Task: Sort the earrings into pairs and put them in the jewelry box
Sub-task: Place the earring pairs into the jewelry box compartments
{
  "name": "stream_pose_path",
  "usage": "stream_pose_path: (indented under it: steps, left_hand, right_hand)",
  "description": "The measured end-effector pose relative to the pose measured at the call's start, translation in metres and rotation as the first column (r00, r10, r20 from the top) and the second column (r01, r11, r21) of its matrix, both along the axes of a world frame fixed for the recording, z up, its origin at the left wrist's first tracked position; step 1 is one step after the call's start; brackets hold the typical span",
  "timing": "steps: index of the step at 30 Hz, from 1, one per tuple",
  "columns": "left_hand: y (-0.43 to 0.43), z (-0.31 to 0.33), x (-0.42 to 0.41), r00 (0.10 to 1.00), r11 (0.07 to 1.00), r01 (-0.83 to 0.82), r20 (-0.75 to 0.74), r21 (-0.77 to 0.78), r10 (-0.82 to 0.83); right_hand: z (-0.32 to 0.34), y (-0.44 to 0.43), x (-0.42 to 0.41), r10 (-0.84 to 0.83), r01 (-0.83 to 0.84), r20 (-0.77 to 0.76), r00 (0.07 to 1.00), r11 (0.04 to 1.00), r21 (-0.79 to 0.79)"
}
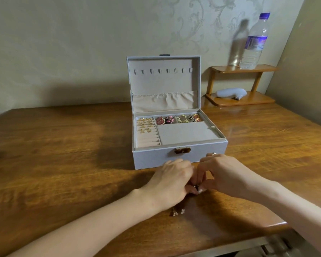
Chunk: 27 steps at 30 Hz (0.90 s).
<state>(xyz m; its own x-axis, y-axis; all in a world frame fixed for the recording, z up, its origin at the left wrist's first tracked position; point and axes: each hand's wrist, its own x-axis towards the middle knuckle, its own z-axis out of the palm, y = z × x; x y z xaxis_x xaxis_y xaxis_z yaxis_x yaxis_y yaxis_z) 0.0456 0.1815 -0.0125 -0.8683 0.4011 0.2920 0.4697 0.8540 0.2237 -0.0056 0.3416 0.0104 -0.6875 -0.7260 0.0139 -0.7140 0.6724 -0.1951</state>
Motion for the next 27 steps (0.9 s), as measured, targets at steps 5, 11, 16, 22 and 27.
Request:
stream_pose_path:
  steps: [5,11,16,22,27]
  left_hand:
    - [-0.002,-0.004,0.003,0.974,0.985,0.097,-0.192,-0.143,-0.124]
    - [0.002,-0.007,0.002,0.957,0.982,0.082,-0.262,-0.169,-0.125]
    - [-0.014,0.009,0.002,0.973,0.995,0.043,-0.224,-0.088,-0.062]
    - [-0.068,0.048,-0.013,0.932,0.984,-0.181,-0.317,0.006,0.173]
    - [-0.099,0.060,-0.038,0.898,0.916,-0.380,-0.288,-0.128,0.332]
  right_hand:
    - [0.000,0.005,0.000,0.065,-0.065,-0.024,0.998,0.998,-0.008]
    - [-0.005,0.008,-0.002,0.100,-0.104,-0.067,0.993,0.992,-0.065]
    - [0.002,0.005,-0.006,0.118,-0.122,-0.033,0.992,0.980,-0.160]
    - [0.034,-0.030,-0.019,0.084,-0.071,0.004,0.996,0.864,-0.498]
    - [0.039,-0.084,-0.043,0.032,-0.085,-0.105,0.994,0.827,-0.555]
